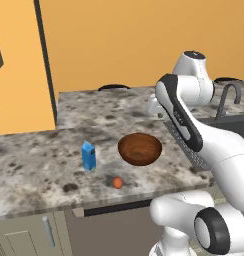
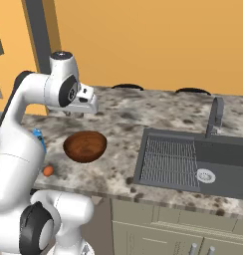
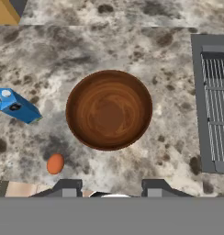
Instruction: Gather the eggs and milk located in the vicinity of the sink area and place them right next to the bowl.
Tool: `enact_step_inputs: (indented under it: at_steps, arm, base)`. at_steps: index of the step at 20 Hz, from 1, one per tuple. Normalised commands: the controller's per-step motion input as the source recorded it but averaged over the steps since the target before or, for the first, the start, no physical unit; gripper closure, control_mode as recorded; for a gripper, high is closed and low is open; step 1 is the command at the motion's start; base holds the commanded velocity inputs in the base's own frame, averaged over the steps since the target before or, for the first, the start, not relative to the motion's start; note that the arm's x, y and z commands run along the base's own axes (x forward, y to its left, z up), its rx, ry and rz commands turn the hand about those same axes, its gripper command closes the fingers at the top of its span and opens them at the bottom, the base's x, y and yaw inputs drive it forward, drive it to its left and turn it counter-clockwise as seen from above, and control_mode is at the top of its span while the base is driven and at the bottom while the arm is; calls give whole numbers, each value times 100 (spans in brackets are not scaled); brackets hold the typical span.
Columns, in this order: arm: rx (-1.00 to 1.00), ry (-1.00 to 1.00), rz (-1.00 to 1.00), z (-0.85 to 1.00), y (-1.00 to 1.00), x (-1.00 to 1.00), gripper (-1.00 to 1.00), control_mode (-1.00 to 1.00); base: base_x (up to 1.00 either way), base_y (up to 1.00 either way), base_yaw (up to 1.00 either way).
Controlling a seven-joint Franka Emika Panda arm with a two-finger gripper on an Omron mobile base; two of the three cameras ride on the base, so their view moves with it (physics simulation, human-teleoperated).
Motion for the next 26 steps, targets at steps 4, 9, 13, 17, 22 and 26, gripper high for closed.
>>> enact_step_inputs:
  at_steps: [4, 9, 13, 17, 22, 26]
  arm:
    - [0, 0, -1, -1, 6, -4, -100, -100]
    - [0, 5, 0, -31, 43, -27, -100, -100]
    - [0, 8, 0, -44, 78, 2, -100, -100]
    - [0, 4, 3, -31, 86, 0, -100, -100]
    - [0, 6, 8, -15, 82, 1, -100, -100]
    - [0, 7, 7, 0, 79, 0, -100, -100]
  base:
    - [0, 0, 0]
    - [0, 0, 0]
    - [0, 0, 0]
    - [0, 0, 0]
    - [0, 0, 0]
    - [0, 0, 0]
